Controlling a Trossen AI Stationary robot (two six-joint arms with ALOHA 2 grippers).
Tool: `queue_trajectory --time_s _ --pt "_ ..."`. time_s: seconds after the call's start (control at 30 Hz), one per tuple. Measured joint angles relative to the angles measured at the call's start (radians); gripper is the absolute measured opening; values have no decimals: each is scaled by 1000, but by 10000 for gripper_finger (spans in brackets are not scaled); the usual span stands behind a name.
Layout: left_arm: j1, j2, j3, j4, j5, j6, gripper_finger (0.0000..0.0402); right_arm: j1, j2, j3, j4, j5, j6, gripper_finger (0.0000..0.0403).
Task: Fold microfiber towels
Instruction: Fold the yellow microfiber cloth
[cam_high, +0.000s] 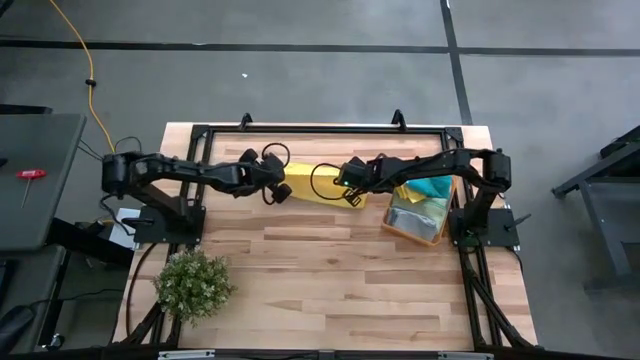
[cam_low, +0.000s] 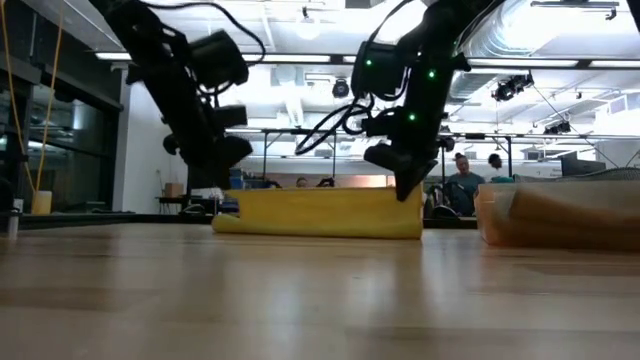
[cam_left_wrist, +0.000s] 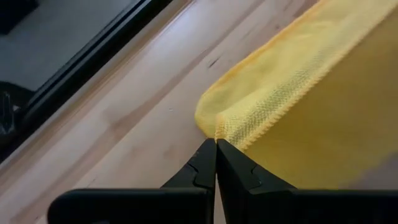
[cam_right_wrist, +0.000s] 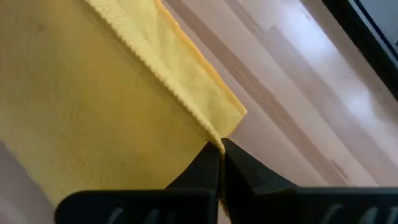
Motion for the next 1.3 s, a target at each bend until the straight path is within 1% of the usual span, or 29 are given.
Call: queue_trajectory --time_s 0.2,0.27,0.4,0.47,0.6,0.77,0.9,0.97,1.03,1.17,1.23,1.3 --pt "-71 -131 0 -80 38 -24 0 41 -60 0 -45 -11 -2 0" --pt "-103 -184 0 -131 57 -47 0 63 -88 0 -63 -52 -3 0" --pt "-181 -275 0 -227 95 -110 0 108 -131 0 -79 -196 6 0" --pt "-226 -311 0 -271 122 -141 0 133 -149 0 -89 -228 7 0" --pt "-314 -355 0 -333 153 -208 0 173 -172 0 -100 -234 30 0" --pt "-381 -355 0 -394 211 -271 0 184 -184 0 -99 -235 41 0" --pt "-389 -323 2 -438 263 -305 0 161 -174 0 -79 -238 51 0" --pt "-389 -308 0 -466 274 -298 0 154 -176 -1 -109 -235 52 0" --pt "-381 -291 -2 -460 248 -289 1 143 -174 -2 -107 -233 59 0" --pt "-329 -258 -1 -456 135 -257 1 121 -168 -2 -142 -244 101 0" --pt "-299 -241 0 -442 117 -236 1 114 -159 -2 -136 -273 80 0" --pt "-269 -226 0 -440 118 -214 1 114 -153 -2 -110 -278 78 0"
